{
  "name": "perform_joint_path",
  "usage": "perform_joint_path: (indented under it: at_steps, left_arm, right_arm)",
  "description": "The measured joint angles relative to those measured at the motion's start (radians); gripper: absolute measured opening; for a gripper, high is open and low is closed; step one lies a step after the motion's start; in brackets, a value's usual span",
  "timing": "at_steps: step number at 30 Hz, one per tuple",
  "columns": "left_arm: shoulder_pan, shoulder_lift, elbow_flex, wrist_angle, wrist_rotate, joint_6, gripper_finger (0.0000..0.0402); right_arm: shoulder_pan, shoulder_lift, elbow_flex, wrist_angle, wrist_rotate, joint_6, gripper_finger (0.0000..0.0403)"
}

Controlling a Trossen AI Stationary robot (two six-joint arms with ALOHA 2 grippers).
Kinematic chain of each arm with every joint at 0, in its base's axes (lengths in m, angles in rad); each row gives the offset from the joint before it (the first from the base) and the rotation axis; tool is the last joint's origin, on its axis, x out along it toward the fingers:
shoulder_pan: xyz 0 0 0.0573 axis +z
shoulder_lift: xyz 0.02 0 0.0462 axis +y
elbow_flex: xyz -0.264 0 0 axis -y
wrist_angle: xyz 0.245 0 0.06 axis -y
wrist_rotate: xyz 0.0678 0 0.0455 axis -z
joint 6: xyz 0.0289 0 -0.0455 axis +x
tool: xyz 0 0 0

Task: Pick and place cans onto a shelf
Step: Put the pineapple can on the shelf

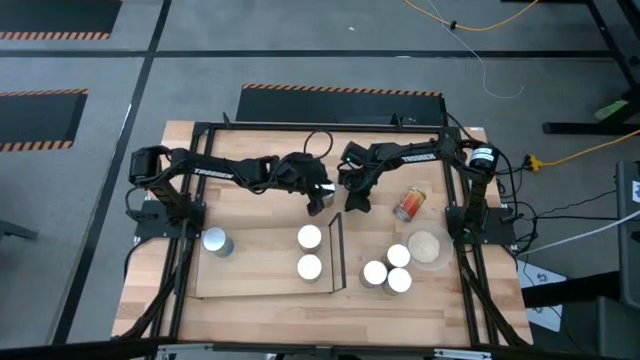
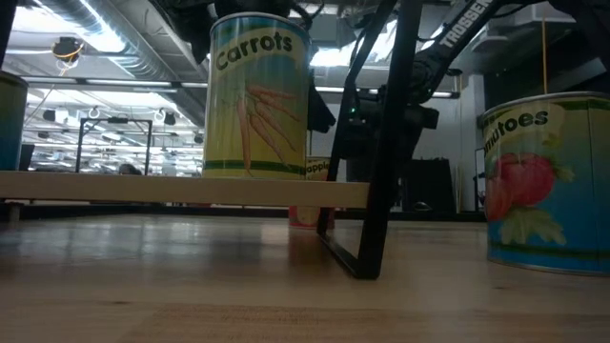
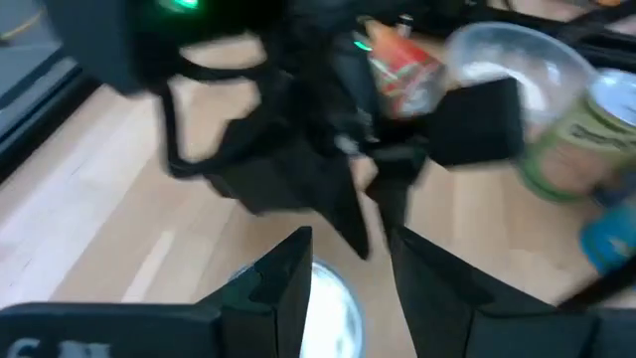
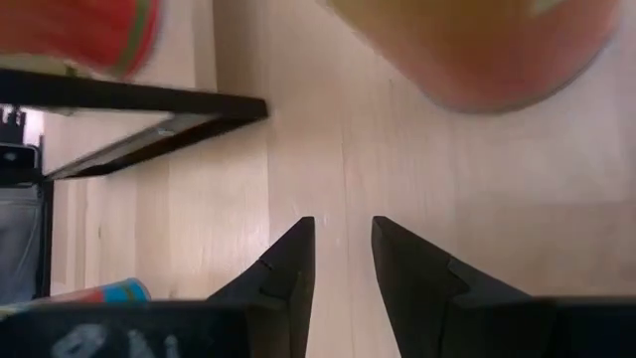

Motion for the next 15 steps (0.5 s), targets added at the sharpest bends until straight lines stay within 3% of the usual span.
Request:
perform_joint_path:
  at_steps: [7, 15]
  left_arm:
    - [0.000, -0.035, 0.001, -0.005, 0.058, 0.101, 0.0133]
    - [0.000, -0.033, 0.001, -0.091, 0.093, 0.102, 0.0132]
  right_arm:
    - [-0.051, -0.136, 0.000, -0.054, 0.024, -0.027, 0.0108]
    - [-0.101, -0.305, 0.000, -0.069, 0.168, -0.046, 0.0108]
